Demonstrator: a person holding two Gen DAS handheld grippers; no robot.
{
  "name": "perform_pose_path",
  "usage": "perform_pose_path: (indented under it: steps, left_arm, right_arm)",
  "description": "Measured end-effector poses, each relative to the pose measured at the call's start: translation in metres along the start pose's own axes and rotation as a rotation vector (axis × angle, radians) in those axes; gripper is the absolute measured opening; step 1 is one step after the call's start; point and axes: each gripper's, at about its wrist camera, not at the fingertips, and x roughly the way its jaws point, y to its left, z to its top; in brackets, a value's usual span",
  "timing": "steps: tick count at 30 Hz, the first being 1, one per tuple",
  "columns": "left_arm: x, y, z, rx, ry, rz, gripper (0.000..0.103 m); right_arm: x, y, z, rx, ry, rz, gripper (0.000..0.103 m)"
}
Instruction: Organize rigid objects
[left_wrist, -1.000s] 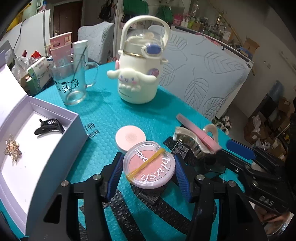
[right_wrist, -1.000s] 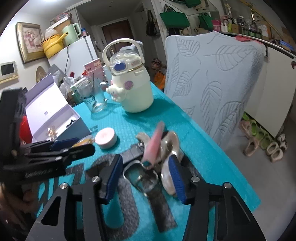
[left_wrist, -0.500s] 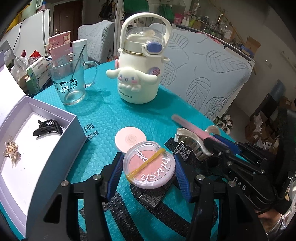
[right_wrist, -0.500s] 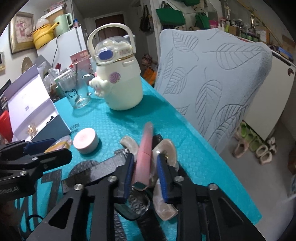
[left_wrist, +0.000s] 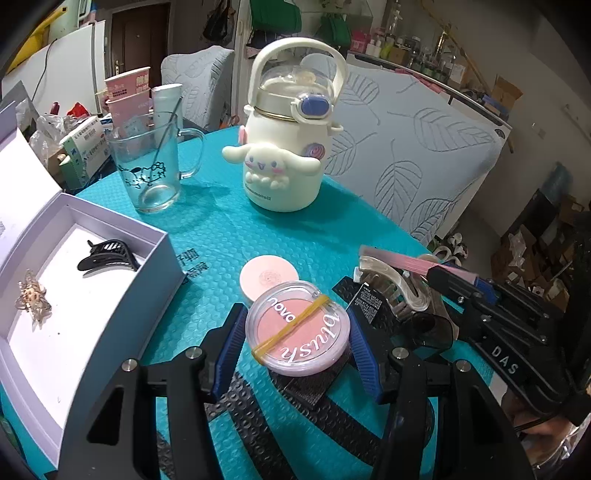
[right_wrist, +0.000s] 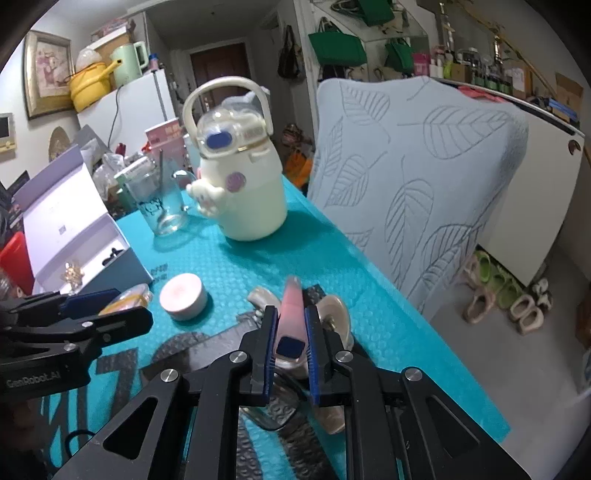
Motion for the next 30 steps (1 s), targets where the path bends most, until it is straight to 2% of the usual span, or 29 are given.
perform_pose_path:
  steps: [9,20,30]
  left_arm:
    - [-0.024,0.006,-0.008,-0.020,-0.043,0.028,0.055]
    - [-0.064,0.016,-0.020,-0.051,-0.115,0.075,0.055]
    - [-0.103,0.035,-0.040,-0.106,-0.180,0.145,0.055]
  right_arm:
    - [-0.027,0.013,0.004,-0.031,-0.084,0.004,0.013]
    - [-0.060,0.041,0.007,-0.091,-0.163,0.069,0.013]
    - [-0.082,0.075,0.004,-0.173,-0.194,0.162,0.013]
